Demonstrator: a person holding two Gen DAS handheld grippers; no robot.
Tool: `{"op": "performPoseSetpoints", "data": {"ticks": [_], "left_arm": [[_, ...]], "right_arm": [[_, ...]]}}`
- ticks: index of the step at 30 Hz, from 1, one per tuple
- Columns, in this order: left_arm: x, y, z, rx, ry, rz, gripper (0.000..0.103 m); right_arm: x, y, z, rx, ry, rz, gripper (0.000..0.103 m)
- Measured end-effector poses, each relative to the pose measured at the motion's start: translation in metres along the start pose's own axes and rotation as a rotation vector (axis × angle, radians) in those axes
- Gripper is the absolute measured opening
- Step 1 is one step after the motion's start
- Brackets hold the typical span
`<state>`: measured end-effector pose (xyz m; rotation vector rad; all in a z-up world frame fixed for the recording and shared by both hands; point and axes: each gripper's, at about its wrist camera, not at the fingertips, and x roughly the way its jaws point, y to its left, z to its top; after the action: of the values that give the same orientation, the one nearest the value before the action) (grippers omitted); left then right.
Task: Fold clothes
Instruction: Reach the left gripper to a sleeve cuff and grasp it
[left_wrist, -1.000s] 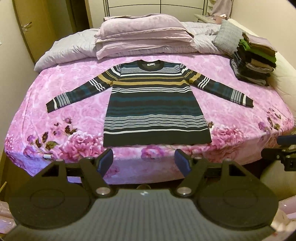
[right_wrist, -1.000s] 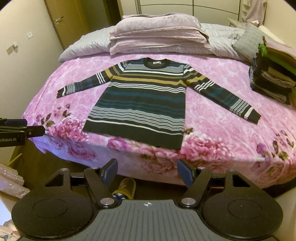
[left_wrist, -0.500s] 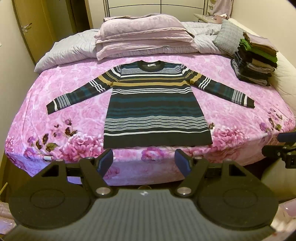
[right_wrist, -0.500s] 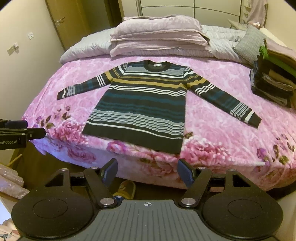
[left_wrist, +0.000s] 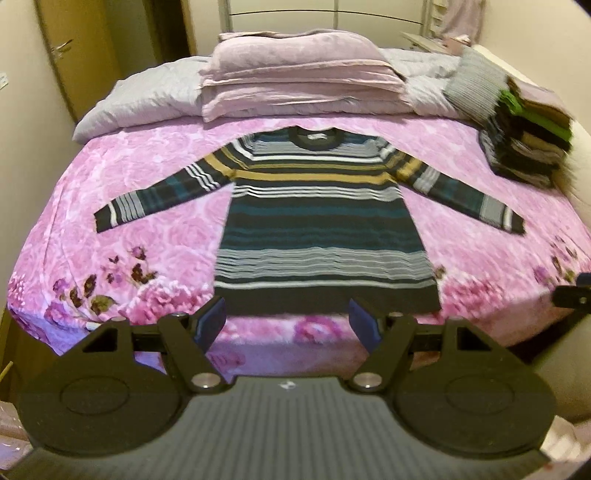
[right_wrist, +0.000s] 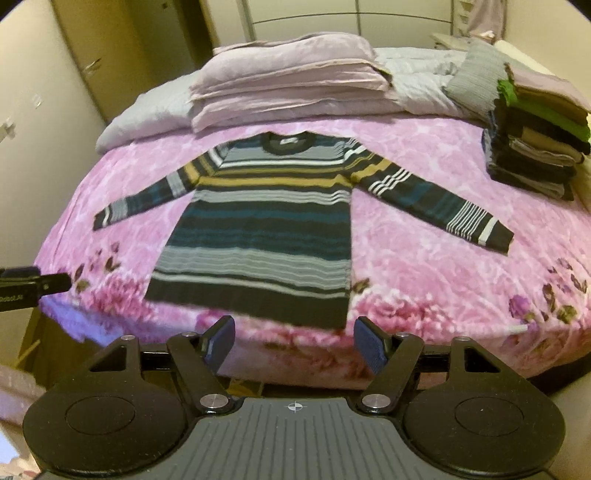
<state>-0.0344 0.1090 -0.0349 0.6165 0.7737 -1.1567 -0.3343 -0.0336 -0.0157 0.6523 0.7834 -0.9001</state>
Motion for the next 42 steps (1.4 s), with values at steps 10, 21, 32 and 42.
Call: {"op": "performPoseSetpoints", "data": {"ticks": [10,21,32,42], "left_arm": [[0.102,0.123,0.065,-0.287,0.039,-0.031,0.07],[0.271,0.289,0.139,-0.664,0.042,-0.098,0.064],[0.425,0.403,0.116,-1.001,0.019,-0.052,0.049],[0.471,0.434,0.075,-1.238,-0.023,0.036,0.031]], "right_arm": [[0.095,0.02,0.101,0.052,0.035,-0.036,0.068],[0.234,0.069,0.225,0.107,0.099,-0.11,0.068],[0.348,0.067,0.225,0.072,0.24,-0.268,0.068],[0.387,0.028,0.208,0.123,0.287,-0.335,0.068]]}}
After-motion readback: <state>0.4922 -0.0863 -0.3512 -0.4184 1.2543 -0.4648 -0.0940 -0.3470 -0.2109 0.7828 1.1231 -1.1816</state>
